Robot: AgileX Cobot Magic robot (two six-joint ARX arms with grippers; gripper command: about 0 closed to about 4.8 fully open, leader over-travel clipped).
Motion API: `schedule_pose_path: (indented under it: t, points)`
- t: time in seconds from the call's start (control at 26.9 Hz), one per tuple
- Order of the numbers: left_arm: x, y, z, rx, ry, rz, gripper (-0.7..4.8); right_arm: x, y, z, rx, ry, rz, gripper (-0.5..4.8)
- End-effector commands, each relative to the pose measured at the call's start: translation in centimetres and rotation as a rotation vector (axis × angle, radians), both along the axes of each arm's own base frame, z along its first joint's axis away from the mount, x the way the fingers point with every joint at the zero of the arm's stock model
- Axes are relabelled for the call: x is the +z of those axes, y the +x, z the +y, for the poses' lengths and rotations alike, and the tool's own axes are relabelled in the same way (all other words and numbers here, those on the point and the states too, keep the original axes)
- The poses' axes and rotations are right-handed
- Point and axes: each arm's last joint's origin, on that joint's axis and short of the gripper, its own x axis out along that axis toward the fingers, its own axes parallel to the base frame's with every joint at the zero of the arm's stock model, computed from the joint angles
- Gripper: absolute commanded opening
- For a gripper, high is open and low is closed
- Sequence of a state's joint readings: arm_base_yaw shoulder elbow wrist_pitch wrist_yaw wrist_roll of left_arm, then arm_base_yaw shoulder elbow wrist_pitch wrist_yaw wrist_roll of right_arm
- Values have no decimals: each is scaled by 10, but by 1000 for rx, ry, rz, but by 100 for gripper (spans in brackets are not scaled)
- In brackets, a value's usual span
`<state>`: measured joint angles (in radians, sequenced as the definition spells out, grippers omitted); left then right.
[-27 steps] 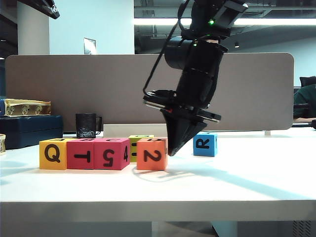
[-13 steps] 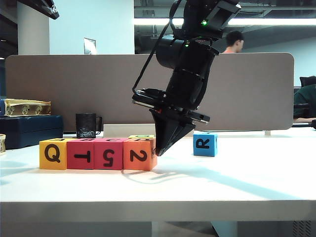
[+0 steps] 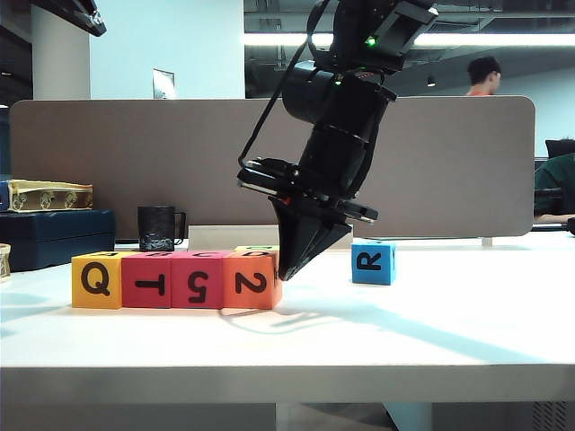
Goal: Select the appropriate blocks from the scattered letter blocks on the table and arrange them in a row to spell out "ABCD".
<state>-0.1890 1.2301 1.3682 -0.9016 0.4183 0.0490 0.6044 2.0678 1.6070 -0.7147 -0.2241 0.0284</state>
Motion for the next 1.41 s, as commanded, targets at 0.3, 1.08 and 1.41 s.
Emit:
schedule_pose_path:
  t: [0.3, 1.08, 1.41]
  points:
    - [2, 1, 3, 57, 85, -48, -6, 24, -2, -5, -22, -26, -95, -1]
    - [14, -12, 8, 128, 131, -221, -6, 172, -76, -38, 30, 190, -411, -1]
    - [-20, -36, 13, 128, 130, -218, -6, 202, -113, -57, 38, 183, -430, -1]
